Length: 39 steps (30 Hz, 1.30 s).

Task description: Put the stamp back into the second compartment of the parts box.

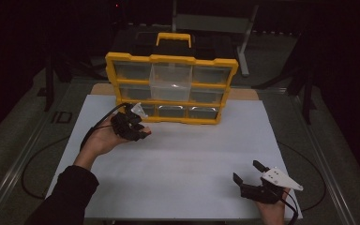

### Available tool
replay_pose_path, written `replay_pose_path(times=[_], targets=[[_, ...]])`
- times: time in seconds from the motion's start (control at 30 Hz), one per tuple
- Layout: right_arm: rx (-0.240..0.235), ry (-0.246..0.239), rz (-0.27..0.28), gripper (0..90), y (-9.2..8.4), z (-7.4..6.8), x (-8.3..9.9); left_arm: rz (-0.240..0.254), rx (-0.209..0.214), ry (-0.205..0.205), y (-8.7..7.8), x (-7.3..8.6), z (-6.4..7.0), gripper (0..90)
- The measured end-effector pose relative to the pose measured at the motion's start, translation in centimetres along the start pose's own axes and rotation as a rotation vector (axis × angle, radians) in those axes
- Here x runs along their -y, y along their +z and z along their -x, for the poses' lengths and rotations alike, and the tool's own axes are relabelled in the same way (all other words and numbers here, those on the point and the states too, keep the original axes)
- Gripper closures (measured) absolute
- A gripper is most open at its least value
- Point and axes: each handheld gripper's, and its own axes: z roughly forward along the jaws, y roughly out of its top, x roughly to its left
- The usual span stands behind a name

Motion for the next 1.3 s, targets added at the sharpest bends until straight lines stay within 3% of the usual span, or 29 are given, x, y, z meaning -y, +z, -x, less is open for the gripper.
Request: replay_pose_path(times=[1.3], targets=[[-0.004,-0.002,-0.005,8.5,0.1,-0.1,0.0,0.016,-0.041,0.028,-3.9,-1.6,-1.1,66.0]])
